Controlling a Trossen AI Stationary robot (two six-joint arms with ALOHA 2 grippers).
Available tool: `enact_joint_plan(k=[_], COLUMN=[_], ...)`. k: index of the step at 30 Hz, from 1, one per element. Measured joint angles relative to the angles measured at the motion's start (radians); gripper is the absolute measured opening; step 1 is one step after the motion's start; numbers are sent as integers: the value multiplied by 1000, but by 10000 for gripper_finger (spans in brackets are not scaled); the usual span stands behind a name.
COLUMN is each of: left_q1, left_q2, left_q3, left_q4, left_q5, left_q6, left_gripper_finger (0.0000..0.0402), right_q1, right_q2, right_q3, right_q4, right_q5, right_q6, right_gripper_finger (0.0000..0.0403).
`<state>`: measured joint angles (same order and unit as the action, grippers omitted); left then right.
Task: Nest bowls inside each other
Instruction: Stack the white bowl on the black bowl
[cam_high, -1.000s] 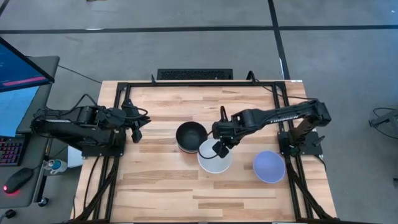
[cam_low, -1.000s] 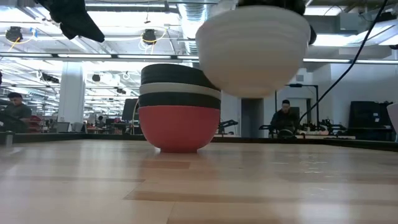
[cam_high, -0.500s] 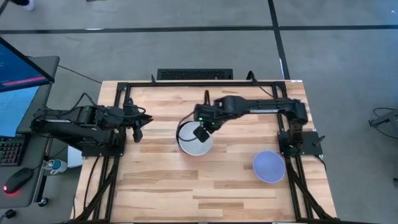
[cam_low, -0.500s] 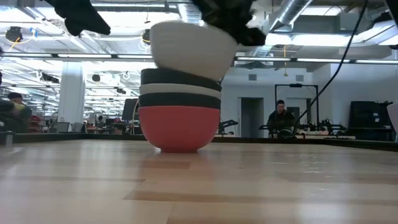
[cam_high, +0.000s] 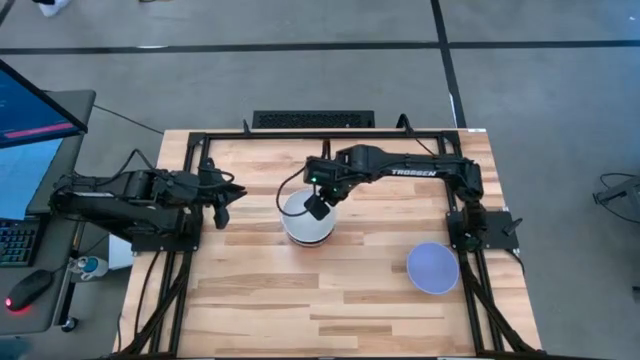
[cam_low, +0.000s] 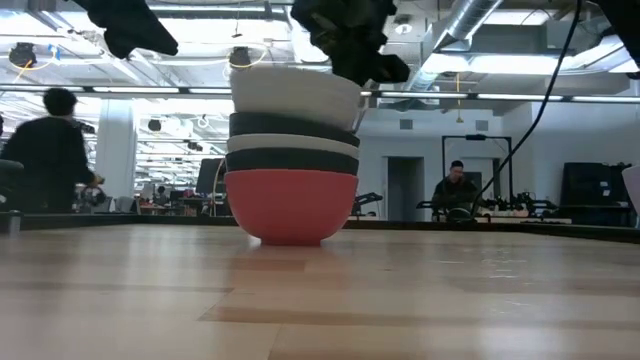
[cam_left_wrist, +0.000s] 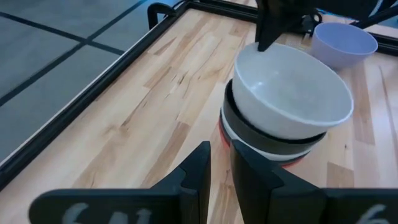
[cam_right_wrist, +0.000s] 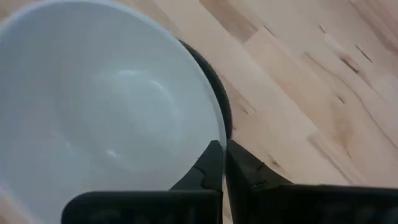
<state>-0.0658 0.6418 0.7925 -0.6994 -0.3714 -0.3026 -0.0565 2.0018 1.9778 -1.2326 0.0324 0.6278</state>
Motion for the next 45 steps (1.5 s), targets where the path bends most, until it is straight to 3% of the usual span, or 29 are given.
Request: enact_joint_plan(k=[7, 23, 26, 35, 45], left_q1=[0, 0, 0, 0, 0], left_q2=[0, 0, 0, 0, 0], left_q3=[0, 0, 0, 0, -19], left_q4=[0, 0, 0, -10, -28], left_q5=[-2, -5, -5, -3, -1], left_q6=[3, 3, 3, -6, -18], left_gripper_finger=[53, 53, 53, 53, 53], right_q1=[2, -9, -12, -12, -21], right_q2=[2, 4, 22, 50, 55], right_q3=[0, -19, -20, -18, -19], right_q4=[0, 32, 51, 71, 71], right_q5=[-1, 17, 15, 11, 6], right_q6=[-6, -5, -8, -26, -27], right_gripper_finger=[20, 111, 102, 12, 78])
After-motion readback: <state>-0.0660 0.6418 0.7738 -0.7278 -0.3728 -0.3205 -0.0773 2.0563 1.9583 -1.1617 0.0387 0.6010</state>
